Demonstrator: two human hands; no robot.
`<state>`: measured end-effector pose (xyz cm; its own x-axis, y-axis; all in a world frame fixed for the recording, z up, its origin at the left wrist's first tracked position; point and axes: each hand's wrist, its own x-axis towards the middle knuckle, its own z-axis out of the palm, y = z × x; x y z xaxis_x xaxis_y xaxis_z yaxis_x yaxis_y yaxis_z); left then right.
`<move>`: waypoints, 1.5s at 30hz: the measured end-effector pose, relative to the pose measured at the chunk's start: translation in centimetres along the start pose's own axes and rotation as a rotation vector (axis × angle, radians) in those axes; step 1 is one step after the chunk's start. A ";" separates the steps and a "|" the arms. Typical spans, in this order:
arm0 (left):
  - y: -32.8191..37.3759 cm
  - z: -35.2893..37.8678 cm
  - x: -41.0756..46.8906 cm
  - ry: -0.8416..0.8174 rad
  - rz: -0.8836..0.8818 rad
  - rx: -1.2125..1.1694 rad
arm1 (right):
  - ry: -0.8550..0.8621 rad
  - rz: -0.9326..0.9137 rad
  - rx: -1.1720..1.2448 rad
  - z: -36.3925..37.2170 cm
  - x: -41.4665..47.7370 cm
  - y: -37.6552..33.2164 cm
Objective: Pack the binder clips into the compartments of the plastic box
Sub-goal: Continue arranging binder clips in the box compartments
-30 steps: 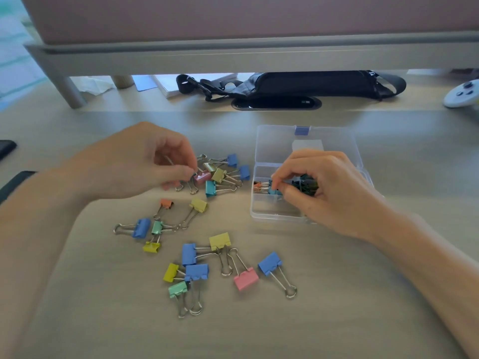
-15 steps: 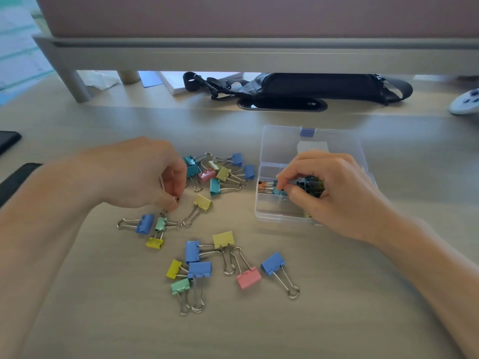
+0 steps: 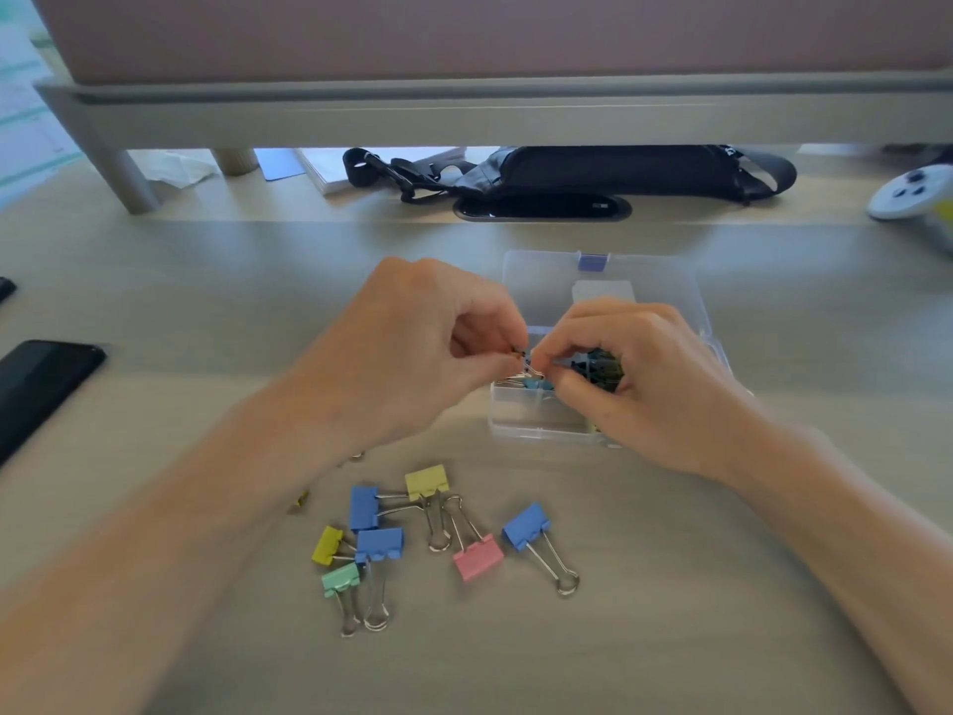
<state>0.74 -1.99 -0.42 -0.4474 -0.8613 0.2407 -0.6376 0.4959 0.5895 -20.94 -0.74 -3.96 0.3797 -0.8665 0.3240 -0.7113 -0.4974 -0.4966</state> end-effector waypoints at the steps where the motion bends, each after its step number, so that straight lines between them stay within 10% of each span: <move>1: -0.3 0.4 0.0 0.023 0.009 0.030 | -0.006 0.000 0.002 0.1 0.0 0.1; 45: -2.3 2.3 -1.4 0.163 0.057 -0.024 | 0.003 -0.014 0.024 0.3 0.1 0.7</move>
<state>1.42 -1.63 -3.91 -0.3738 -0.8394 0.3946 -0.5985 0.5433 0.5888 -21.21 -1.16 -4.48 0.3875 -0.8594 0.3337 -0.6918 -0.5103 -0.5109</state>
